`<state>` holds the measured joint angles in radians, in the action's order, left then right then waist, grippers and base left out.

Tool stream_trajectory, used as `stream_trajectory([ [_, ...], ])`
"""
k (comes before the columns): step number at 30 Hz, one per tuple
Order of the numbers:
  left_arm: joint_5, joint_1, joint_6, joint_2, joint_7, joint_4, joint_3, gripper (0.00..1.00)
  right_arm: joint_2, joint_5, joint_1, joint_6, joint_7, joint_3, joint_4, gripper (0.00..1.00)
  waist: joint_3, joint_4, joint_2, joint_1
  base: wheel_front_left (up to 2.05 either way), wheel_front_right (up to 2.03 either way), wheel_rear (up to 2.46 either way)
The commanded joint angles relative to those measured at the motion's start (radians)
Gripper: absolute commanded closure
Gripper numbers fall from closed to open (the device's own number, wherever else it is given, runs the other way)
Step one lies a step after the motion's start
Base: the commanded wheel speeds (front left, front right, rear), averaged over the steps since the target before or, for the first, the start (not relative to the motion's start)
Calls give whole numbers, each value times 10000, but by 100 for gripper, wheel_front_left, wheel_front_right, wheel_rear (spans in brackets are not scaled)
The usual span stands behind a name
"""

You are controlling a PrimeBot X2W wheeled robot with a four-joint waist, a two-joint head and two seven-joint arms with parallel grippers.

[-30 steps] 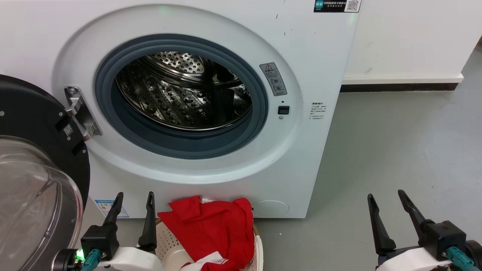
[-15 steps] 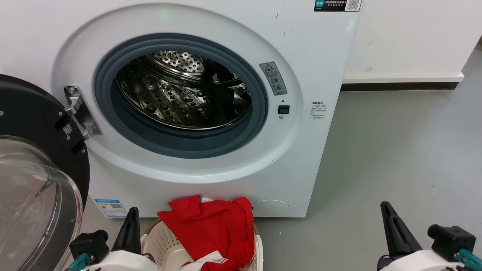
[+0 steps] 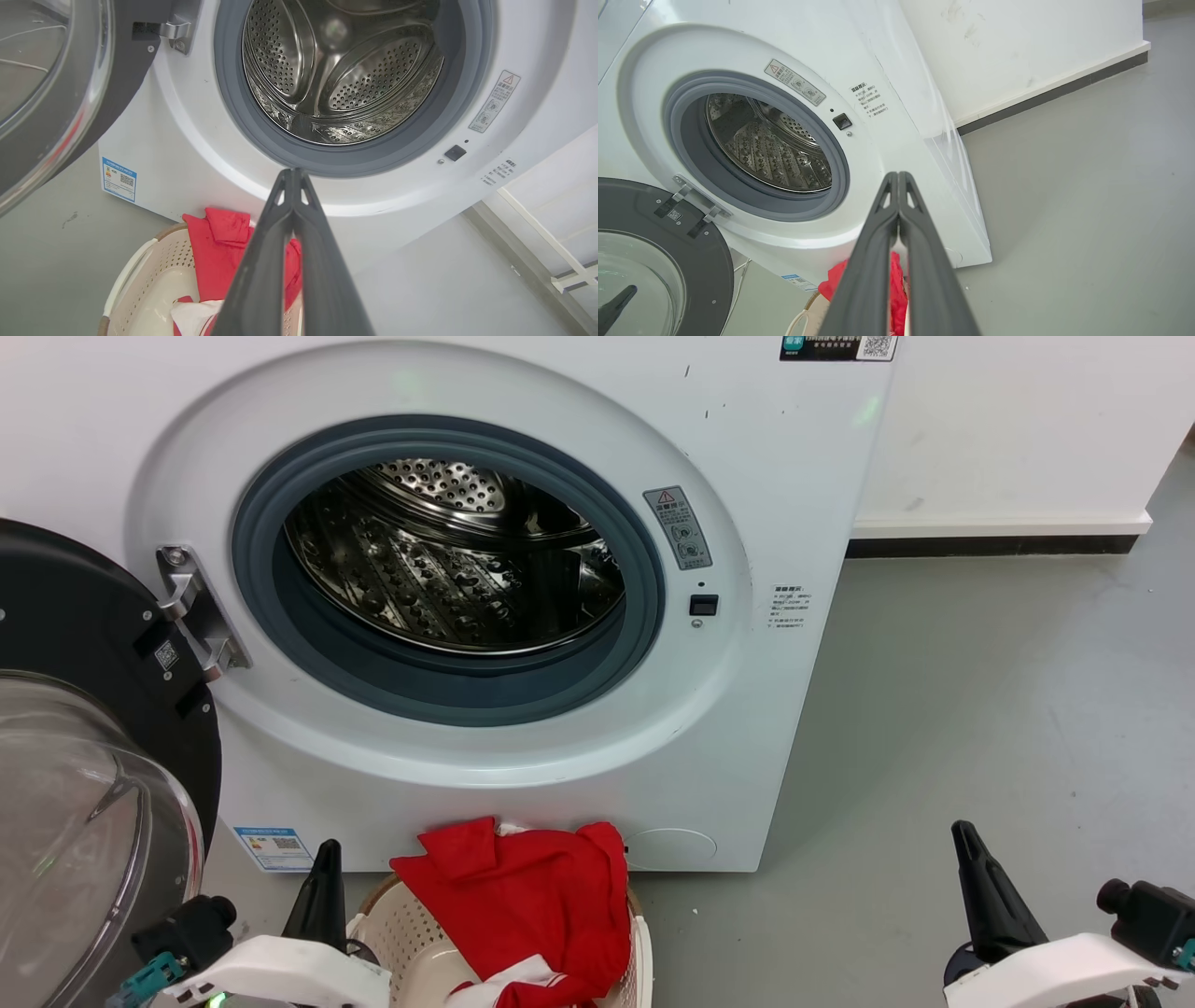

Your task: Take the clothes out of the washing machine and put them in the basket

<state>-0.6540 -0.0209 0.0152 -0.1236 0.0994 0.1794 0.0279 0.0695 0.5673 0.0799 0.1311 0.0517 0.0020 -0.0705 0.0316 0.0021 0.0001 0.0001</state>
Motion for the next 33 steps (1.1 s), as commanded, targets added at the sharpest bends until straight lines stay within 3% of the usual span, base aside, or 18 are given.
stream_trajectory([
  [1, -384, 311, 68, -18, -63, -98, -94, 100, 98, 465, -359, 0, -39, -27, 45, 100, -5, 0, -1, -1, 0, 0, 0],
  [33, -4360, 790, 558, 306, -966, 225, -679, 100, 181, 5020, -1025, -1, -511, -245, -710, 100, -118, -7, -1, -1, 0, 0, 0],
])
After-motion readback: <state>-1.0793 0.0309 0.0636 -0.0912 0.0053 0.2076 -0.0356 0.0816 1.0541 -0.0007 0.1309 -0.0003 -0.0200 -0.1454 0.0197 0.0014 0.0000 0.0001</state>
